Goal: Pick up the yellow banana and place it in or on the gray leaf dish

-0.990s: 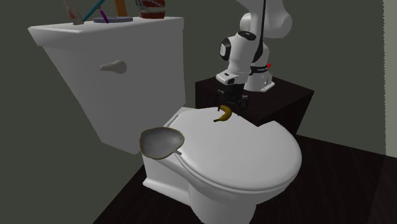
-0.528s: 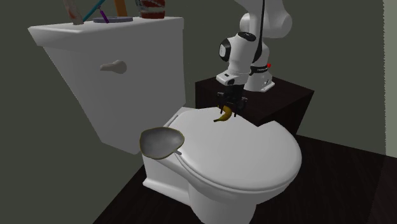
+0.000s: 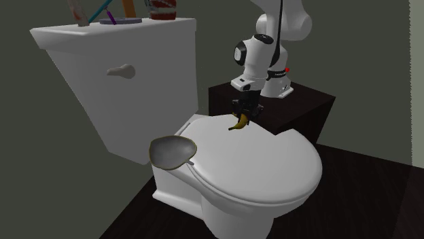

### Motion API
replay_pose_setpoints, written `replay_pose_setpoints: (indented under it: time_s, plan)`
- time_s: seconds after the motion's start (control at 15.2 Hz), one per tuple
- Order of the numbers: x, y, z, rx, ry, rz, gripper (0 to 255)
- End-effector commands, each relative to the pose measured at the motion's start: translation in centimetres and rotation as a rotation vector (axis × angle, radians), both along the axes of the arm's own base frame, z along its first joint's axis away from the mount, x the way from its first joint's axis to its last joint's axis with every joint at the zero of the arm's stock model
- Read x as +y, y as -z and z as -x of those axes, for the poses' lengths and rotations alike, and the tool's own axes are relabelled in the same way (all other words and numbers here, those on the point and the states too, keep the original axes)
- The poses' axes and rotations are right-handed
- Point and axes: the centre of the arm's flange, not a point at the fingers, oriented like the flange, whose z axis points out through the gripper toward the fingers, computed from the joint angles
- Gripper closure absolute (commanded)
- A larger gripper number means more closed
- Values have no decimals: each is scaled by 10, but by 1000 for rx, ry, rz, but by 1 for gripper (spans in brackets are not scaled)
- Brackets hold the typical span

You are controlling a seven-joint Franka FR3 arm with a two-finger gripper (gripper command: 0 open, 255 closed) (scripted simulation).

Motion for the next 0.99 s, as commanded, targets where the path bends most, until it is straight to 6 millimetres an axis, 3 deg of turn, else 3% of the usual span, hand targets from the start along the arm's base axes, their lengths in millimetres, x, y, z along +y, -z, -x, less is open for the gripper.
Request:
replay_pose_setpoints:
  time_s: [0.0,0.92]
  plan:
    - [0,0,0,0,0,0,255]
    - [0,-74,0,0,0,0,255]
